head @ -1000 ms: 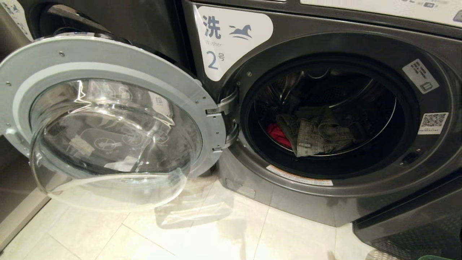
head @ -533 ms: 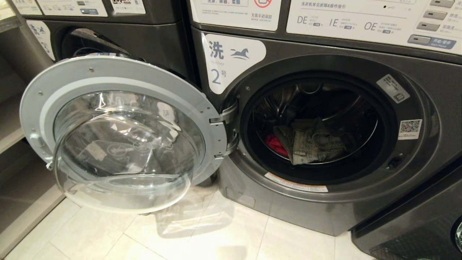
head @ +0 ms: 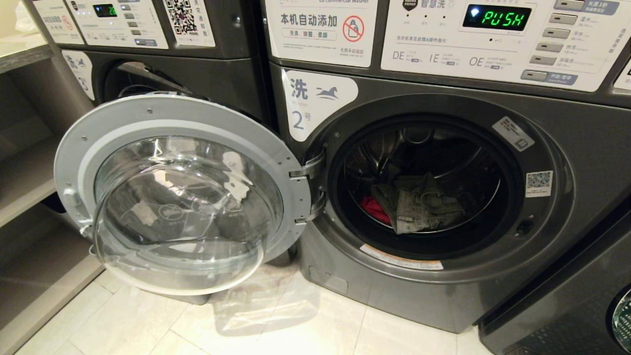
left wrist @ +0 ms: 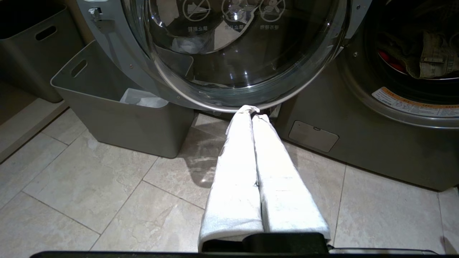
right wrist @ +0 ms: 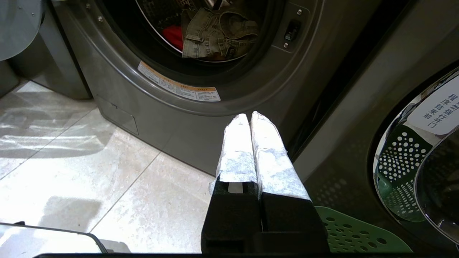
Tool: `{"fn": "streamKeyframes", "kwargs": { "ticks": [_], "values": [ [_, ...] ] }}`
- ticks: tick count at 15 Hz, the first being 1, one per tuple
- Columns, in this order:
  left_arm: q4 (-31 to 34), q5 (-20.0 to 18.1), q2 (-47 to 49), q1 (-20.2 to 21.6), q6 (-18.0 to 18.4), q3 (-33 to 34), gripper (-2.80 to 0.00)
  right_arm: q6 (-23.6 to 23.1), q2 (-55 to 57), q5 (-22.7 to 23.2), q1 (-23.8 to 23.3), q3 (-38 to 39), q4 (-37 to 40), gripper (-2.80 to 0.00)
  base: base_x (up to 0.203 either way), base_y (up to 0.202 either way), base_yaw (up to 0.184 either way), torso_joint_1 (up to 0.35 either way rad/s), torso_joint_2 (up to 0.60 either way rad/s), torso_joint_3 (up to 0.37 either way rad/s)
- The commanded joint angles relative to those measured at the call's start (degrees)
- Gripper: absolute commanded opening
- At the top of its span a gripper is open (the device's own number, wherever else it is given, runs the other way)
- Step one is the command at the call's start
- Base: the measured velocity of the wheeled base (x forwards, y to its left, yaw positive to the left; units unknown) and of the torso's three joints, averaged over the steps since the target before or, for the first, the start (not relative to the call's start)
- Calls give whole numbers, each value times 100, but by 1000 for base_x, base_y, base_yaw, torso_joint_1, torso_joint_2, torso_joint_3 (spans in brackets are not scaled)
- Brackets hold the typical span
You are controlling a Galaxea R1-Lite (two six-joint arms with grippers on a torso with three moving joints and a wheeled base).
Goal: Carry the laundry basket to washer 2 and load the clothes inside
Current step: Close the washing machine door with the left hand
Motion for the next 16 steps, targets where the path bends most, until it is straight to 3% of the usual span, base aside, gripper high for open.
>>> {"fn": "streamKeyframes", "kwargs": {
  "ticks": [1,9,16],
  "values": [
    [-4,2,2,2,-5,2,-280,-9,9,2,0,0,-3,-280,0,0,0,7,-2,54],
    [-5,2,2,2,4,2,-280,-18,9,11,0,0,1,-280,0,0,0,0,0,0],
    [-5,8,2,2,-20,2,-280,-9,9,11,0,0,6,-280,-1,6,-152,3,1,3]
  ]
}}
